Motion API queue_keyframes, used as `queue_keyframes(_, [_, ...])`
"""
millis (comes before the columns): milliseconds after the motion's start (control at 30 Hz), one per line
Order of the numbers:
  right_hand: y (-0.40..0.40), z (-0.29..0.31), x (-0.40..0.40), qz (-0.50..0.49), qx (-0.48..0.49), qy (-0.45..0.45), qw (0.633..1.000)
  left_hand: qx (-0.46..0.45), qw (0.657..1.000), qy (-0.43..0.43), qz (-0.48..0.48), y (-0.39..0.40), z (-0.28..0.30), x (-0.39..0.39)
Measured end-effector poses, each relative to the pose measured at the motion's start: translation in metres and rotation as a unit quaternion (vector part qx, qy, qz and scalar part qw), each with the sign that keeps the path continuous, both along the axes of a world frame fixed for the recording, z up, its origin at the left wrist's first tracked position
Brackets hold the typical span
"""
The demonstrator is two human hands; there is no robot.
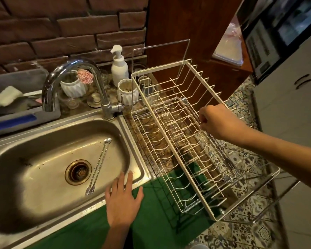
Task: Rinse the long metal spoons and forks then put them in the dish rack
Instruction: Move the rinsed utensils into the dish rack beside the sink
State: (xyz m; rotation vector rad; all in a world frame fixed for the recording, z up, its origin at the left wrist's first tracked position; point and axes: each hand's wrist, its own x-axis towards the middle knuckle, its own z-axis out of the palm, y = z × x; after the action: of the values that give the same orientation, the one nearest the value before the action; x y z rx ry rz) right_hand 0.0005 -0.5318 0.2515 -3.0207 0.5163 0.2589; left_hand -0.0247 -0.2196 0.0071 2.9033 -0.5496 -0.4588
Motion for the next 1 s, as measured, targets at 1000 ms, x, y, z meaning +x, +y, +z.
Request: queue_keyframes(1000, [0.231,-0.162,0.222,0.248,0.064,0.255,0.932,-0.027,0.991,0.128,-0.023,0.009,0.003,0.008])
